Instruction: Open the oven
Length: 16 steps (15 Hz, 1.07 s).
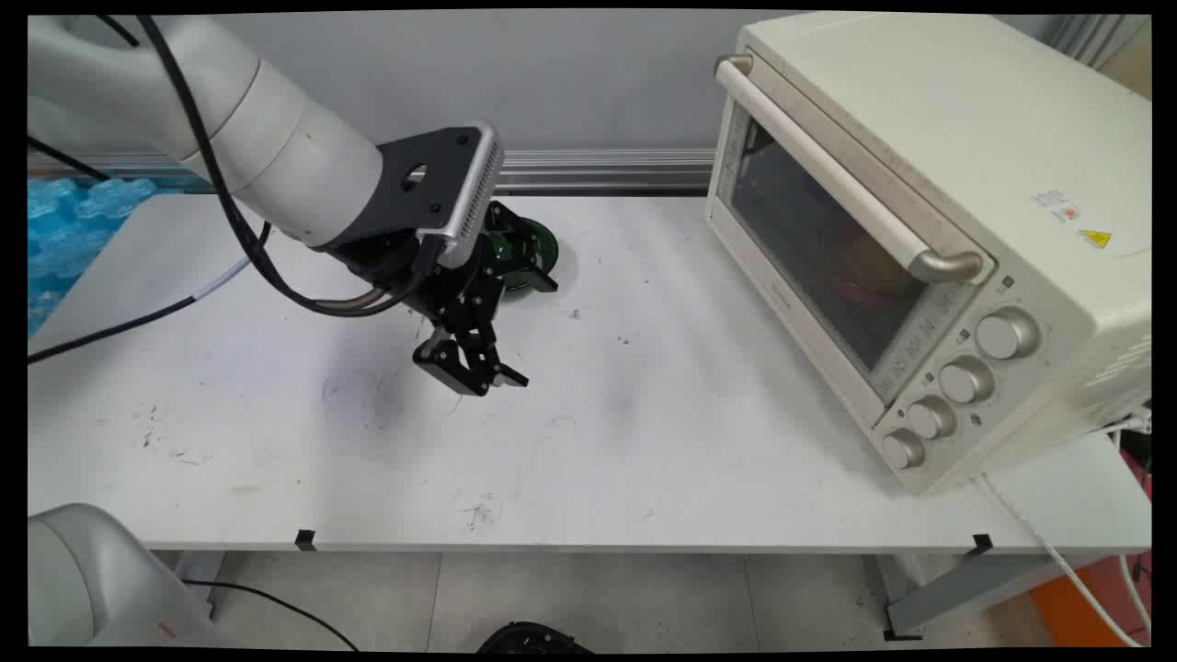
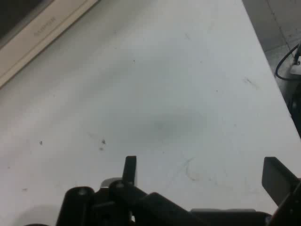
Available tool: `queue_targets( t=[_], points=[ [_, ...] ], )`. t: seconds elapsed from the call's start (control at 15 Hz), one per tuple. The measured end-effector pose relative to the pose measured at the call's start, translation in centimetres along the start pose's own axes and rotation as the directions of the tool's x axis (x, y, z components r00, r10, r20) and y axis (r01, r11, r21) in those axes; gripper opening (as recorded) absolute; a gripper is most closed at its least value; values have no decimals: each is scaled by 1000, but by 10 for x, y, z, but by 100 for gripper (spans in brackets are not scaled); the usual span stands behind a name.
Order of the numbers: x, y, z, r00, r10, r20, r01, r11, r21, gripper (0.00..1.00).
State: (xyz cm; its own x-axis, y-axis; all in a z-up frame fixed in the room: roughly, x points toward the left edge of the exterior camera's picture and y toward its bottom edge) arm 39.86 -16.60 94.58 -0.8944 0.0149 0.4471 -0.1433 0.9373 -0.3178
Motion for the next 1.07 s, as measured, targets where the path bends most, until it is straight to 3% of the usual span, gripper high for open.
queue_targets(
  t=[0.4, 0.67, 0.93, 1.07],
  points=[
    [9, -1, -1, 1000, -6, -12, 6, 1000, 15, 100],
    [20, -9, -3, 996, -75, -45, 77, 996, 45, 100],
    [34, -21, -6, 980, -174, -93, 181, 980, 76, 100],
    [44, -30, -9, 959, -249, -134, 262, 961, 88, 100]
  ],
)
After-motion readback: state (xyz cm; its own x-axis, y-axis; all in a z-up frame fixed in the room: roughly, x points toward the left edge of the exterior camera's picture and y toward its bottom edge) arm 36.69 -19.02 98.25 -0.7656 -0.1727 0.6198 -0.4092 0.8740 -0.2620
